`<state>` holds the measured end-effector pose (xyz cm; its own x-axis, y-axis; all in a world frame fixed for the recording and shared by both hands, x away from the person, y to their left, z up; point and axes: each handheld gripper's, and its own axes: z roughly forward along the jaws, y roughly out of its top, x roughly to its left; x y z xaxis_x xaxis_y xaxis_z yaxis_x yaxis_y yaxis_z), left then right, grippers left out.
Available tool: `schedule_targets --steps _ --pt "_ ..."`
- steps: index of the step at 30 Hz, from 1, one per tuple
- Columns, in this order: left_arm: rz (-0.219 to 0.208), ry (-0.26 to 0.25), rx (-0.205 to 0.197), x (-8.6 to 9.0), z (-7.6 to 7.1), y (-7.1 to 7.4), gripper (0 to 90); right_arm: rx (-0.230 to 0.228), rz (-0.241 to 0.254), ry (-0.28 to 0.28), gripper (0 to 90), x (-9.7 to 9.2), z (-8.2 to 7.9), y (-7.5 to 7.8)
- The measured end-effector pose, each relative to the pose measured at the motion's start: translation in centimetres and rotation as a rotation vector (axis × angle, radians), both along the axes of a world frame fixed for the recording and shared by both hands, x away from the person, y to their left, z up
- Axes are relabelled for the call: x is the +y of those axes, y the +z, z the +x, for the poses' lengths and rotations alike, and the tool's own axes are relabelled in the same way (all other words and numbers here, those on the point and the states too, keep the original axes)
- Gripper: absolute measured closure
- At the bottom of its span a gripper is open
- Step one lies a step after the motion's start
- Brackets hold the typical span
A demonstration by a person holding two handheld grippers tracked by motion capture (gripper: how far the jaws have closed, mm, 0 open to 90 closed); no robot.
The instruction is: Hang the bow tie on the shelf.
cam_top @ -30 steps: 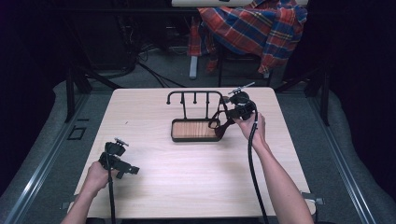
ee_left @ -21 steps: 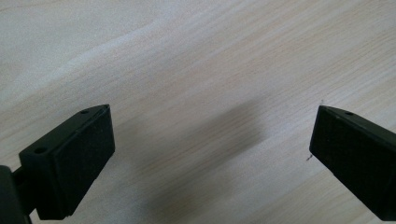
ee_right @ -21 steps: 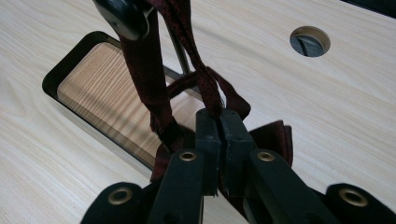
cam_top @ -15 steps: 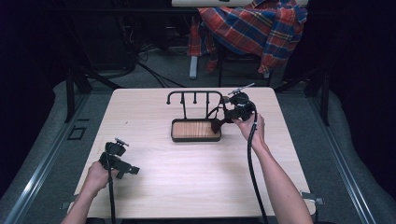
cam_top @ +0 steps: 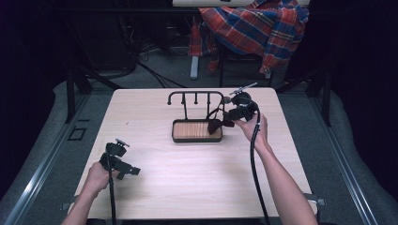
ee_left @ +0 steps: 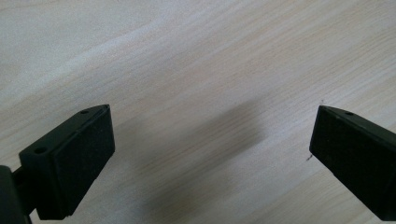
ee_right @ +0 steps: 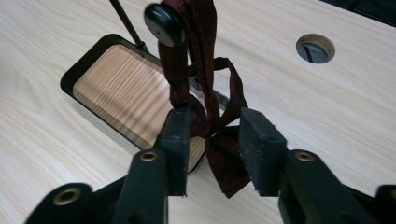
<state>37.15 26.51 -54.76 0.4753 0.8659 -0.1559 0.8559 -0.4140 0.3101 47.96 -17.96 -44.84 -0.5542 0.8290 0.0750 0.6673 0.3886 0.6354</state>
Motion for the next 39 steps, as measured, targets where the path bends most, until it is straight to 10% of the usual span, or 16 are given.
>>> schedule_targets --steps 23,39 --pt "-0.001 0.003 -0.007 -0.1 0.0 0.0 0.1 0.013 -0.050 0.070 18.0 -0.7 -3.7 2.9" --pt "0.001 -0.001 -0.008 -0.1 -0.1 0.1 0.1 0.000 -0.099 0.159 14.8 -1.0 -8.4 3.3"
